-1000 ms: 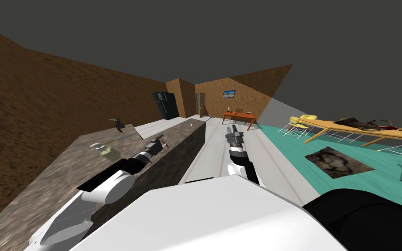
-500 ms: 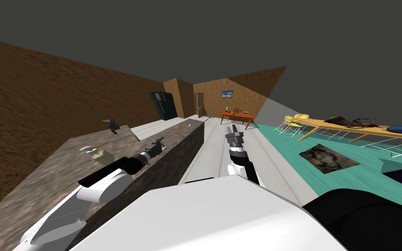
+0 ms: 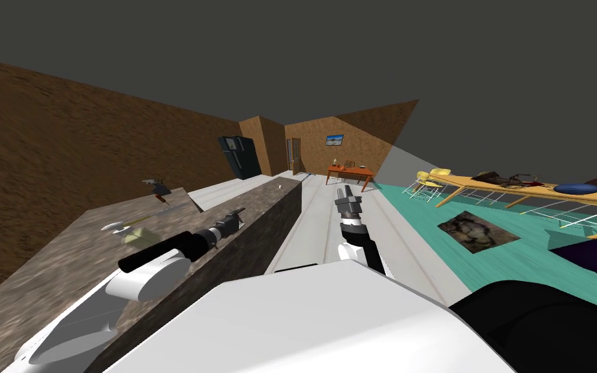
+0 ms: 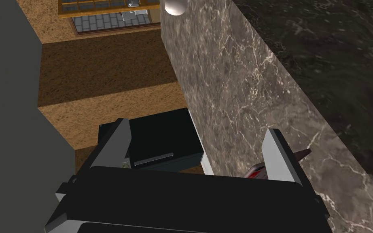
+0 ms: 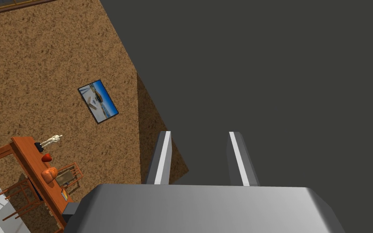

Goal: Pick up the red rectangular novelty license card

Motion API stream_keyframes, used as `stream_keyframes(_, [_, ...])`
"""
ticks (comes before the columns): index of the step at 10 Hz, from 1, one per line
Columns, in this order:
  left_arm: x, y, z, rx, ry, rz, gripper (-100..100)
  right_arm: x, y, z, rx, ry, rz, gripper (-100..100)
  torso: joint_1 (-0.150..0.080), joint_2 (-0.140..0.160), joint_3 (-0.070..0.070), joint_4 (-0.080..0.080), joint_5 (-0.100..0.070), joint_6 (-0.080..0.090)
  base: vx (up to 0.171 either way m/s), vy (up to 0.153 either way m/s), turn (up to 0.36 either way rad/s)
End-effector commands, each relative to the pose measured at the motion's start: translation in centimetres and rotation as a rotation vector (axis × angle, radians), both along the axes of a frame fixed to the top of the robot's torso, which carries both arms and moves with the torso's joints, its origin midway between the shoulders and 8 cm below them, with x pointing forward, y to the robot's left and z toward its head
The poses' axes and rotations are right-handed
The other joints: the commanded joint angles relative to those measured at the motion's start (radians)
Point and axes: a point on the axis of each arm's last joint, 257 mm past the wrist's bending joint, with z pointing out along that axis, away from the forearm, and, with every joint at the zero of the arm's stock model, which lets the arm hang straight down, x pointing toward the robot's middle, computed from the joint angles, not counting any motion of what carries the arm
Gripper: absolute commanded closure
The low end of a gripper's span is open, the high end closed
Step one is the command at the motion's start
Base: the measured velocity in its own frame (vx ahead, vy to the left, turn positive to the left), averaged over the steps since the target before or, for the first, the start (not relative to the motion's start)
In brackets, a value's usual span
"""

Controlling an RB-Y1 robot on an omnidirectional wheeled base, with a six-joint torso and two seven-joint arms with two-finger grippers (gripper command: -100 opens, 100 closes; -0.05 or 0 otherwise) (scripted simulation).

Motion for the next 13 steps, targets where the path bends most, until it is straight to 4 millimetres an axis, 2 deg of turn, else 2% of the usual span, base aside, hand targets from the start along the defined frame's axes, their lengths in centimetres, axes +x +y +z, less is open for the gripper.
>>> stream_keyframes(1, [-0.3,0.5,-0.8,0.025,0.052,-0.014,-100,0.0,0.0,0.0,0.0,0.0,0.0,0,0.0,0.0,0.0,0.0,0.0,0.0,0.024,-0.013,-0.103])
stream_keyframes(9, [-2.7,2.1,-4.5,0.096,0.258,-0.043,-100,0.0,0.0,0.0,0.0,0.0,0.0,0,0.0,-0.002,-0.001,0.0,0.0,0.0,0.029,-0.003,-0.046])
stream_keyframes(13, [-4.4,3.7,-6.0,0.149,0.379,-0.064,-100,0.0,0.0,0.0,0.0,0.0,0.0,0,0.001,-0.001,0.0,0.0,0.0,0.0,0.037,0.006,-0.058])
